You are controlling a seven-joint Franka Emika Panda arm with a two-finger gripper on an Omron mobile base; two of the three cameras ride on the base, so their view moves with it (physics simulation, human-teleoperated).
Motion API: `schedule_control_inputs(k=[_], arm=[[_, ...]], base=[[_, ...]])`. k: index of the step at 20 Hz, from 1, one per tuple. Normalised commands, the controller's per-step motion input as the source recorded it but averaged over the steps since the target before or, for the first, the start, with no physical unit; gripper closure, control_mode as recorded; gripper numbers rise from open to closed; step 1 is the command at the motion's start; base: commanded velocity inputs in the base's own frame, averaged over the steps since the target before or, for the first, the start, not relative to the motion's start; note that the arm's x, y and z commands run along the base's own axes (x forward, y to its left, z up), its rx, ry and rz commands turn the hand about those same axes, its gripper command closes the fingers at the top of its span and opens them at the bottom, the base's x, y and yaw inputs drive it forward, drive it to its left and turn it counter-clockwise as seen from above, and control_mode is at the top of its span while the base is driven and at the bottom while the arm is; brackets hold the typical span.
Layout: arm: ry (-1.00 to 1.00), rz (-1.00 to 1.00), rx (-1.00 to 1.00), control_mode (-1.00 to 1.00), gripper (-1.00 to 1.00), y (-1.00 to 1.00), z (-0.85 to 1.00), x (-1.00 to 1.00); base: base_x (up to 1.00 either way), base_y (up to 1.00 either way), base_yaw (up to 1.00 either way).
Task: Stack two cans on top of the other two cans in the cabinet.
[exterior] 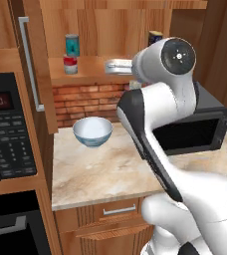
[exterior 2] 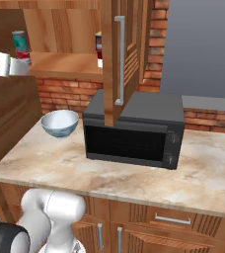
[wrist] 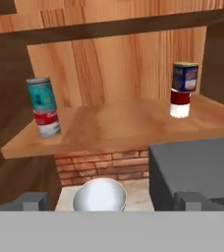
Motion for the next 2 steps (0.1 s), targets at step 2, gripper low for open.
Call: schedule_control_inputs(k=[2], arm=[[0.02,-0.10,0.00,-1.00,-1.00,-0.41,0.00,-0.44]], base=[[0.00,0.00,0.00]])
